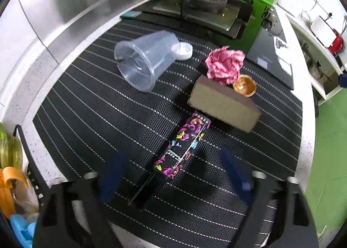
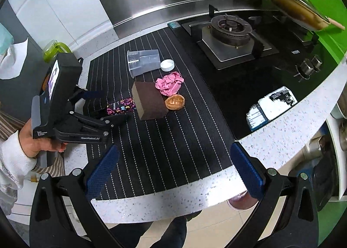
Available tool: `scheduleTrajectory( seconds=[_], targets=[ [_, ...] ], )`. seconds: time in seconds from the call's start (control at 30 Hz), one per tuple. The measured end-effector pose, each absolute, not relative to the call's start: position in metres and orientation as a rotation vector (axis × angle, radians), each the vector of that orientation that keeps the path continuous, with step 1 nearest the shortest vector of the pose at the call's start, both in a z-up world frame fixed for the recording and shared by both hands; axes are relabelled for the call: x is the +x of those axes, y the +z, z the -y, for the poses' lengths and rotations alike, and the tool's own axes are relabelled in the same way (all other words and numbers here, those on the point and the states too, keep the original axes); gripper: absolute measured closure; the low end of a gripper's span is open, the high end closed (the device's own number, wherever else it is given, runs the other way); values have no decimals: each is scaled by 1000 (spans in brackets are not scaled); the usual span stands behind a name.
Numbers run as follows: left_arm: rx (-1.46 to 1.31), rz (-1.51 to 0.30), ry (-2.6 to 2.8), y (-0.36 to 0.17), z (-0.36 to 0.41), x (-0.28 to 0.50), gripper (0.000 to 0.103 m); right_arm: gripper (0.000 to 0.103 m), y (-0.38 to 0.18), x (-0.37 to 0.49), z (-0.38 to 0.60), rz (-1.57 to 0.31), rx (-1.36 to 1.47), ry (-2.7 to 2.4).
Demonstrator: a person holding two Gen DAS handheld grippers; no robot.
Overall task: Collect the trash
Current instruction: 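Grasp the patterned snack box with the left gripper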
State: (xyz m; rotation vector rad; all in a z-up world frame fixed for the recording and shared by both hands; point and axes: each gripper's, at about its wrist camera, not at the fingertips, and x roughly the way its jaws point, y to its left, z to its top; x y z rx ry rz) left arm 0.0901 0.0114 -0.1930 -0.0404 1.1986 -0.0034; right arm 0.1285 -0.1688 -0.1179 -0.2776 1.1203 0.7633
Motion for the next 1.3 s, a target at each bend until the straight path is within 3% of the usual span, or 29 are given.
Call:
scheduleTrajectory(
  seconds=[0.23,1.07,1.2,1.3],
  targets=[
    [-81,-1227,-16,-200,-14,90,77,3,-127,133,156,-1133,-293,787],
    [-249,-1151,101,-154,-44,51,80,4,-177,134,65,-1142,-452,966],
    [-263,-1146,108,-155,-47,51,80,20,-185,140,57,-1142,-472,975],
    [-271,-1147,109,-157,-48,50,80,24,-193,144,50,-1149,-495,982]
  ],
)
